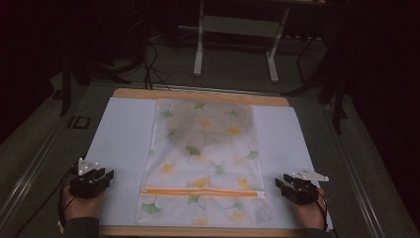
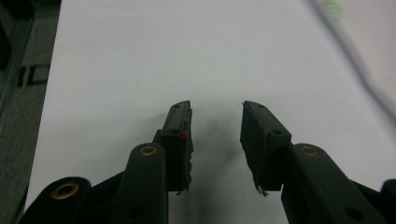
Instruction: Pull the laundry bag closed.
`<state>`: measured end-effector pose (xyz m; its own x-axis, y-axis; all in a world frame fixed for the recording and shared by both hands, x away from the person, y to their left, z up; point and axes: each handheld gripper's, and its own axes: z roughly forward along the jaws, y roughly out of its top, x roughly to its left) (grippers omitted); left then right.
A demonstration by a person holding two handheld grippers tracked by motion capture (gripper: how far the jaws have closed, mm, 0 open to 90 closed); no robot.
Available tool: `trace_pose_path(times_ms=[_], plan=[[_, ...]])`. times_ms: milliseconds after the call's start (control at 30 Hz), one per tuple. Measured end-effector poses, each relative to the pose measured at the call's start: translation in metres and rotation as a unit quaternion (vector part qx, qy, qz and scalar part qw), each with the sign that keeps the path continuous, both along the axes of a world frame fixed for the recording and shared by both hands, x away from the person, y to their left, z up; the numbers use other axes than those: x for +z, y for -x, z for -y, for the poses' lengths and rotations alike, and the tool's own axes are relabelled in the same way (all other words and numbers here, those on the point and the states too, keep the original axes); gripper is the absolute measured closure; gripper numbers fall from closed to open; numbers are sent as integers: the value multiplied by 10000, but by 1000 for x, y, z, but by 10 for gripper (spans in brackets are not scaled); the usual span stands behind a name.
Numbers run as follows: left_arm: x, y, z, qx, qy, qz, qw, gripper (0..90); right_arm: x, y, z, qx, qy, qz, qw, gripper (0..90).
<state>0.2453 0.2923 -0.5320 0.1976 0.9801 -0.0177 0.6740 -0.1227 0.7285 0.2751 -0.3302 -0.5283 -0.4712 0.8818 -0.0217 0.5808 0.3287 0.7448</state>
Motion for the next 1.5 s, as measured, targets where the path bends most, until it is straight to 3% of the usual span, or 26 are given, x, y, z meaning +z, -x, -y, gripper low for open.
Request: trace_pose_path(times_ms=[267,500,833,1100,1500], plan=[[1,-1,2,-162,93,-54,9998,603,0,-1,-7,218,127,-109,9996,565],[3,0,10,-526,86,-60,9986,620,3,-4,-15,513,258,-130,9983,580],[5,4,15,-696,111,-86,9975,608,11,-5,-40,977,133,-117,9951,600],[6,5,22,-881,39,-152,9960,622,20,-9,-68,1506,254,-173,9881,582],[8,5,25,-1037,-64,-170,9944,603,24,-15,-125,2306,601,-267,9708,569]])
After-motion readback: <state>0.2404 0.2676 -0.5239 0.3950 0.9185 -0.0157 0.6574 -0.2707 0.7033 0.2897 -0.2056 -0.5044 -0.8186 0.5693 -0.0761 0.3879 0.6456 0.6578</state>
